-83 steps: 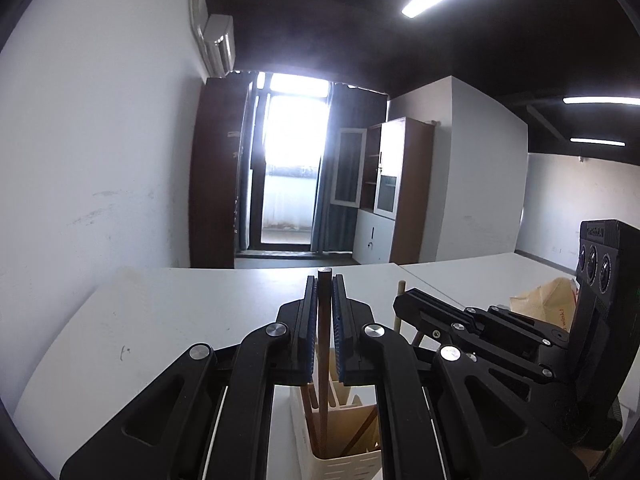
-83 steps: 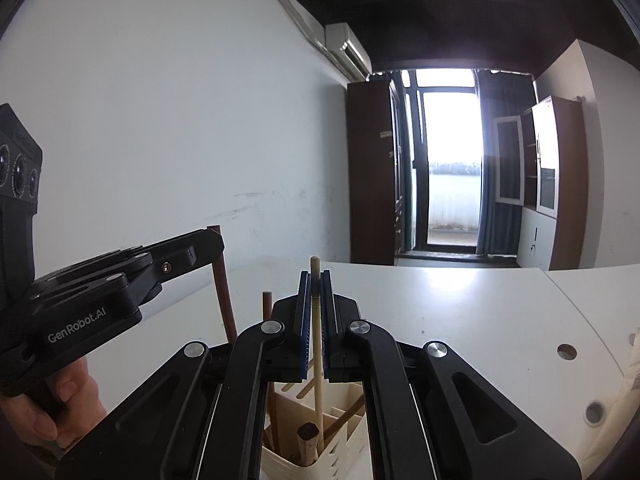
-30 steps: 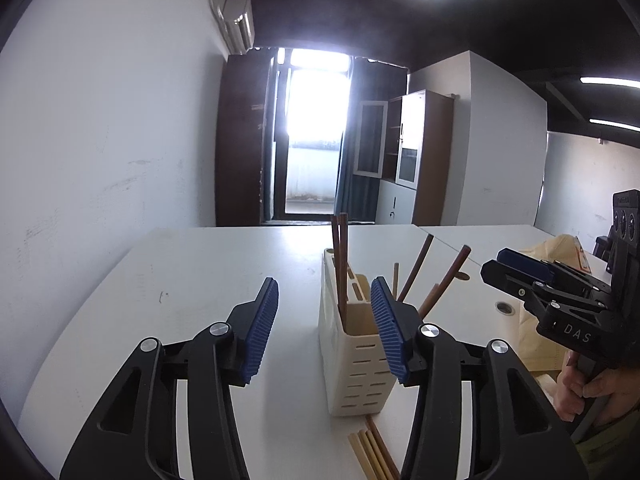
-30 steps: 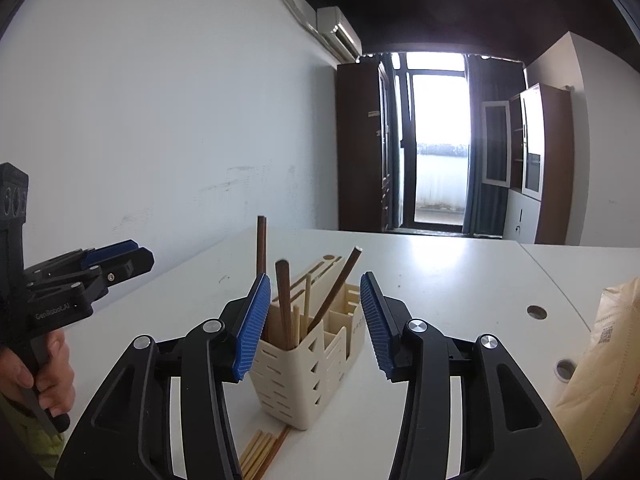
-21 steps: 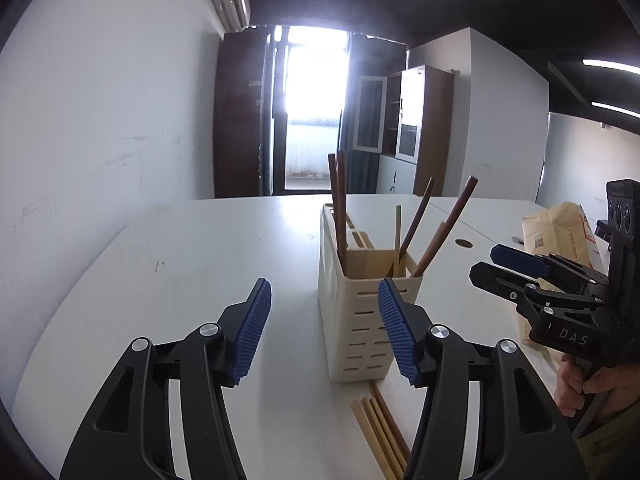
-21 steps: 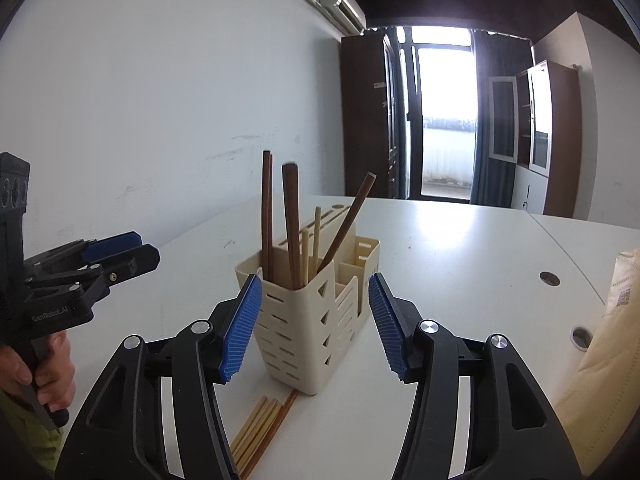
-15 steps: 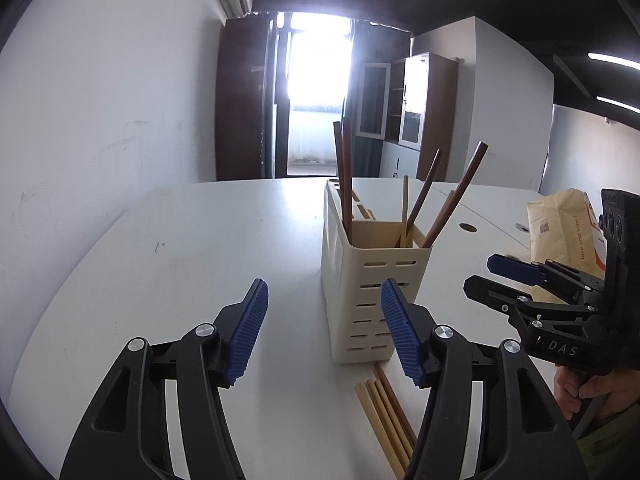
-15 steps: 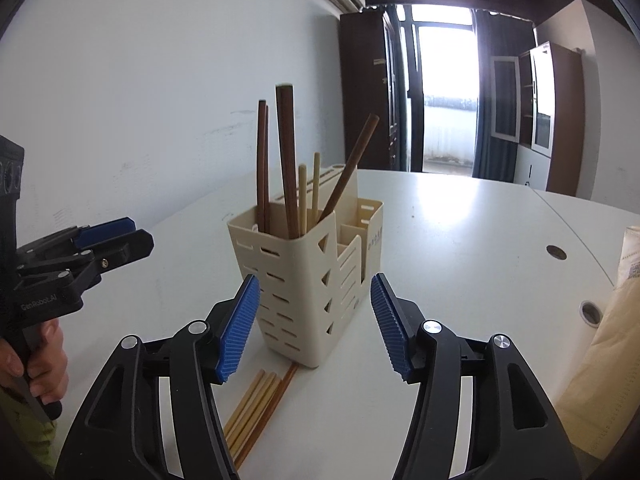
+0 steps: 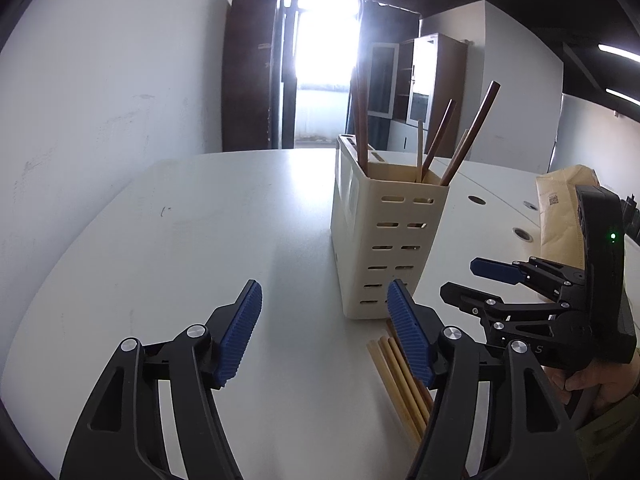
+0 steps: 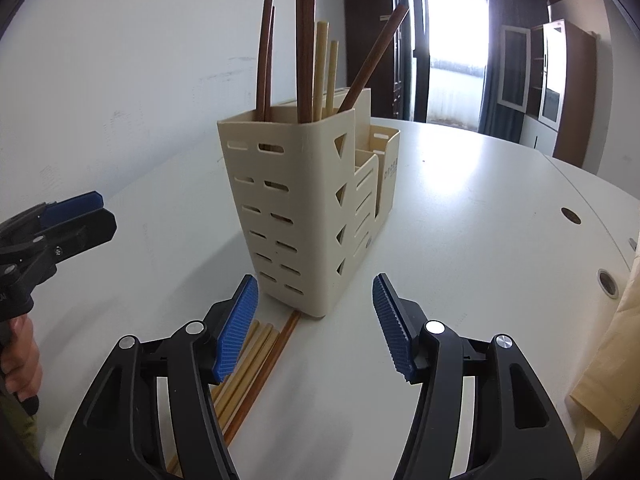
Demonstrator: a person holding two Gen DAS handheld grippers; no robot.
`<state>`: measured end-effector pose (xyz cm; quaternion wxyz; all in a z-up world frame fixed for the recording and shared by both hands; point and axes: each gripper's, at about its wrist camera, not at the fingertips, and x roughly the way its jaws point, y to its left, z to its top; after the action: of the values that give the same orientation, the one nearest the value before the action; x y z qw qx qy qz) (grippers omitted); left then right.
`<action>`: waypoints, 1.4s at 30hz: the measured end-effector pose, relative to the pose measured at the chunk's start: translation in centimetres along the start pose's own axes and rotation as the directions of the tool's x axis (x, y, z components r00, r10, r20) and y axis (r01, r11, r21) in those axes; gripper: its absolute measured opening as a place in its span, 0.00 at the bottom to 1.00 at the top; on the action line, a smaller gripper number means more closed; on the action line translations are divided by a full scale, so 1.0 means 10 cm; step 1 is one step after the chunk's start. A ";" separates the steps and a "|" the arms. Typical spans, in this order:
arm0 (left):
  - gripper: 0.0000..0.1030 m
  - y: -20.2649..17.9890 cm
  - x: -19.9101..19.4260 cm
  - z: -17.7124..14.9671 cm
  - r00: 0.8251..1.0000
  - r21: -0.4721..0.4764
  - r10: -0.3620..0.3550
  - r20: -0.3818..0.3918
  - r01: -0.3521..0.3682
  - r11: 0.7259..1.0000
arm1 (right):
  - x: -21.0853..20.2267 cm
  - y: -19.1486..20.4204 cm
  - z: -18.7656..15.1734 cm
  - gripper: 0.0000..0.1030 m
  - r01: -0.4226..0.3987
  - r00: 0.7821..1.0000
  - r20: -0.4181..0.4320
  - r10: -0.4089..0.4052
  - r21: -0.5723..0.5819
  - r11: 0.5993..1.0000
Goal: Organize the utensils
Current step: 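Move both open grippers down to the remaining chopsticks beside the holder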
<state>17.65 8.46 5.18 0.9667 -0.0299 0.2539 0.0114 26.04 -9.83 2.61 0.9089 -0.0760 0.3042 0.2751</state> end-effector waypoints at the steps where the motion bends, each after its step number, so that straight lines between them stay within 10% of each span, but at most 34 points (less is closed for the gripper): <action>1: 0.63 0.00 -0.01 -0.01 1.000 0.001 -0.001 0.001 0.001 1.000 | 0.02 0.00 -0.01 0.58 0.002 1.000 -0.010 -0.002 0.000 1.000; 42: 0.66 0.01 0.04 -0.11 0.998 0.018 0.026 -0.050 -0.026 1.000 | 0.62 0.29 -0.41 0.58 0.037 0.960 -0.278 -0.035 0.002 0.999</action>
<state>17.39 8.52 4.02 0.9601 -0.0185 0.2784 0.0210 26.46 -5.84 -4.25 0.8623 -0.1161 0.4281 0.2442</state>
